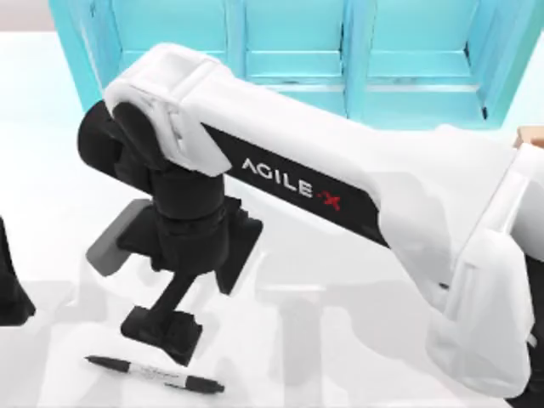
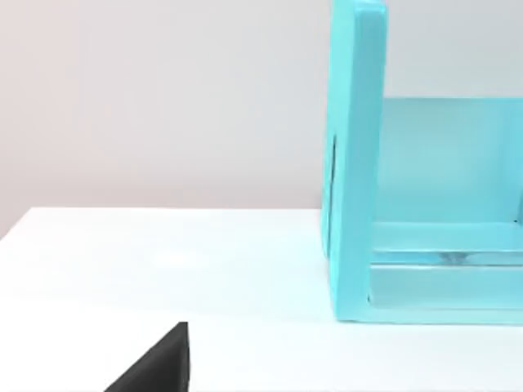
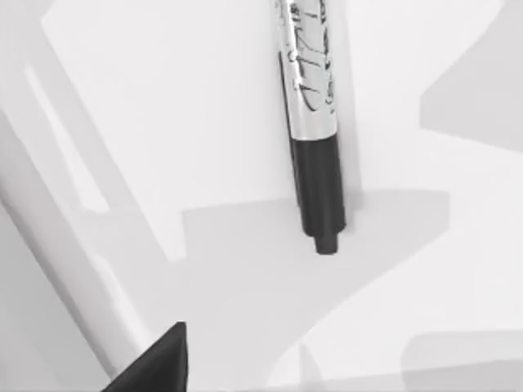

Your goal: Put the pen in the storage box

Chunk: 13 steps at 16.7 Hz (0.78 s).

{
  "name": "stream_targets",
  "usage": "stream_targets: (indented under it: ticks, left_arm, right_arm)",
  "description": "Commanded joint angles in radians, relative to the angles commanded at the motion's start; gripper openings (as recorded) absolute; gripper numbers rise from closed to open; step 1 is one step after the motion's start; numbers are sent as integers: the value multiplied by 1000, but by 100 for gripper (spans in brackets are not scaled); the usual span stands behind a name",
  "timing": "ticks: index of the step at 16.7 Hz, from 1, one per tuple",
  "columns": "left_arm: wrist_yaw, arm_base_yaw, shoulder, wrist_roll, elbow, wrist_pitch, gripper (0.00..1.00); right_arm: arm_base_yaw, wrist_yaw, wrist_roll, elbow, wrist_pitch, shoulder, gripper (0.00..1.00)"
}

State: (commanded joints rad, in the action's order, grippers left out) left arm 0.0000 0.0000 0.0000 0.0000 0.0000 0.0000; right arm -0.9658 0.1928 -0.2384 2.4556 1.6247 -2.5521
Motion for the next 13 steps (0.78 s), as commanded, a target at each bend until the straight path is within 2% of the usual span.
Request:
stream_targets:
  ticks: [5, 13]
  left_arm:
    - [0, 0, 0, 0, 0, 0, 100]
    - [0, 0, 0, 0, 0, 0, 100]
  right_arm:
    - [-54, -7, -47, 263, 50, -144, 100]
    - [-55, -8, -54, 293, 49, -158, 100]
